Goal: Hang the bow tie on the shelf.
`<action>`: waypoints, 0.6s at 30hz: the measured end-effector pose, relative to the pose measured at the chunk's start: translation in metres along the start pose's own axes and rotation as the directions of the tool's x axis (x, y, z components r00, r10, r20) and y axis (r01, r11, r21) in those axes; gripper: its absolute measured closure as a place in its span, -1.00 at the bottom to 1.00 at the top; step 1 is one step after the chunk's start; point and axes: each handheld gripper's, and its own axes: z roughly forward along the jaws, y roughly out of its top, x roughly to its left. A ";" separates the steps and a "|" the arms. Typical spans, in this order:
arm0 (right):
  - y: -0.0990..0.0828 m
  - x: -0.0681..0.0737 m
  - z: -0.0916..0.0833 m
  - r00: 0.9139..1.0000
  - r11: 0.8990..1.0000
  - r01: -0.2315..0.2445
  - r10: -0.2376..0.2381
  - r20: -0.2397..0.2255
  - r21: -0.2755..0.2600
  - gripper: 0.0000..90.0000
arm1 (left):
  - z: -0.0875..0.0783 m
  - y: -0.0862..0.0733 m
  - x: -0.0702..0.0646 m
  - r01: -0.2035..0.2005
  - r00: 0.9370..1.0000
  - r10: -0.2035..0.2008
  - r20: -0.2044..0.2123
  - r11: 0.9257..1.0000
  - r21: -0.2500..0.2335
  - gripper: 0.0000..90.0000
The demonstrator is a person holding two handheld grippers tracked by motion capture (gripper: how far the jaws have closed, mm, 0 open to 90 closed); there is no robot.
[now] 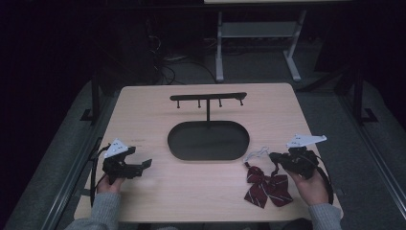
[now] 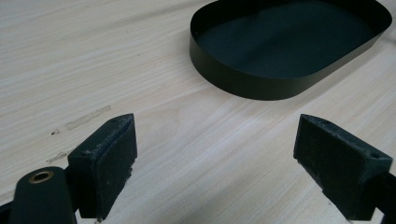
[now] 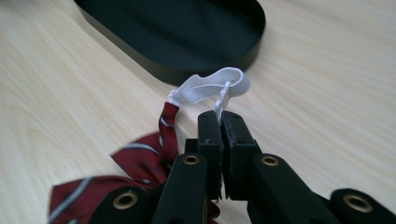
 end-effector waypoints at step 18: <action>0.047 0.028 -0.020 0.992 0.991 0.119 -0.121 -0.038 -0.058 0.93 | 0.000 0.000 0.000 -0.005 1.000 0.005 0.003 1.000 0.003 -0.71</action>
